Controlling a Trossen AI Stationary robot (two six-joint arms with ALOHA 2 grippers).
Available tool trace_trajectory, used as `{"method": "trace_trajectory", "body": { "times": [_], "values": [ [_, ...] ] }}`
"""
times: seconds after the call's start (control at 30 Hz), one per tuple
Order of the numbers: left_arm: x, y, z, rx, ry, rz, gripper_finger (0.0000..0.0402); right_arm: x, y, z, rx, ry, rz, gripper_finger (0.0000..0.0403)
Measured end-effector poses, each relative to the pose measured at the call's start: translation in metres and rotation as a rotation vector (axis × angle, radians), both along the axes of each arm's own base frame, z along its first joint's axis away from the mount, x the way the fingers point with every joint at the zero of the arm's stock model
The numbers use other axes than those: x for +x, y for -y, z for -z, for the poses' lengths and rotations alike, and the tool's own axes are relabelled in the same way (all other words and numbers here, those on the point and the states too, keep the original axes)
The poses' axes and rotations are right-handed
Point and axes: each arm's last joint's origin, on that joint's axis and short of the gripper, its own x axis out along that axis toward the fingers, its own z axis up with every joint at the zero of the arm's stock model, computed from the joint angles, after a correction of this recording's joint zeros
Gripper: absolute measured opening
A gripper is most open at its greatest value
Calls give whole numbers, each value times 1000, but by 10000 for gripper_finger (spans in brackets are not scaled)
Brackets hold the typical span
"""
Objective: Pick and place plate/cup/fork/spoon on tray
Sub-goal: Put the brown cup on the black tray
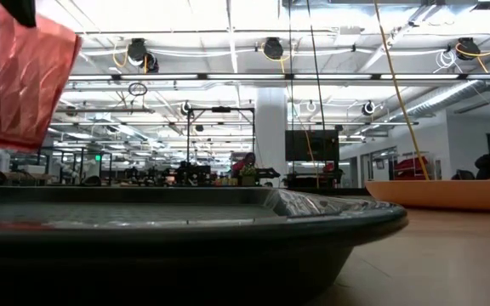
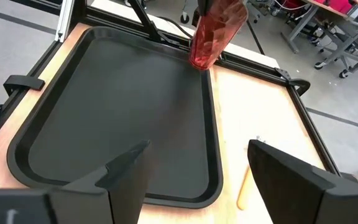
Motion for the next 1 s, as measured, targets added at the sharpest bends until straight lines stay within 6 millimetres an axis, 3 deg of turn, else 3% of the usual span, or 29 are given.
{"method": "trace_trajectory", "body": {
  "times": [0.27,0.53,1.0],
  "values": [
    [-16,-12,27,-53,44,-145,12,0,0,0,0,0,0,258],
    [-20,-15,50,-63,45,-167,8,0,0,0,1,0,0,258],
    [-15,0,50,-169,120,-104,15,0,0,0,7,1,2,258]
  ]
}}
